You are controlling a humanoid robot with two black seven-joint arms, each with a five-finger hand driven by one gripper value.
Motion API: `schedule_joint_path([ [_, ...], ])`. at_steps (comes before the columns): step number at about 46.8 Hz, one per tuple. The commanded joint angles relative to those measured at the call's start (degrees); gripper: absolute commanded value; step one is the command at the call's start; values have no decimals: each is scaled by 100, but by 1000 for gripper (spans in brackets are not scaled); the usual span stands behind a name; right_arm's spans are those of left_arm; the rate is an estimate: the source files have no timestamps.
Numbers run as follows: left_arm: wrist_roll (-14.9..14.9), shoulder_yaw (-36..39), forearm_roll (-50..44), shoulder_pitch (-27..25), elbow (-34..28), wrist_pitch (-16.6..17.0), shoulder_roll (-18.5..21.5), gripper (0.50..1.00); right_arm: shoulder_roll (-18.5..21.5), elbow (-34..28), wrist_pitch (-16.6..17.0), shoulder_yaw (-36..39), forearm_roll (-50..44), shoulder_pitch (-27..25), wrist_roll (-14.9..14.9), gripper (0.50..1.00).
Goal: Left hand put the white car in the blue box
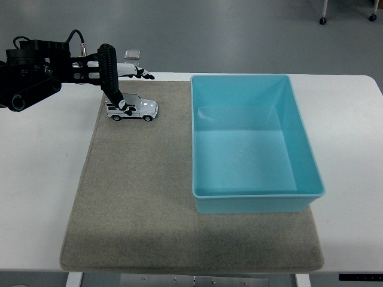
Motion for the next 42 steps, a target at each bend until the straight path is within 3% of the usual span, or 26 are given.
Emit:
schedule_joint_path([
  [1,0,0,0,76,67,20,-20,1000,0,0,4,0,0,0,0,936],
  [24,0,114,114,147,58,99,-38,979,0,0,4,0,0,0,0,936],
  [30,0,123,255,138,58,99,-47,902,0,0,4,0,0,0,0,936],
  [40,0,132,255,147,76,117,-38,823,0,0,4,0,0,0,0,936],
  [42,0,132,263,147,84,126,-38,780,0,0,4,0,0,0,0,936],
])
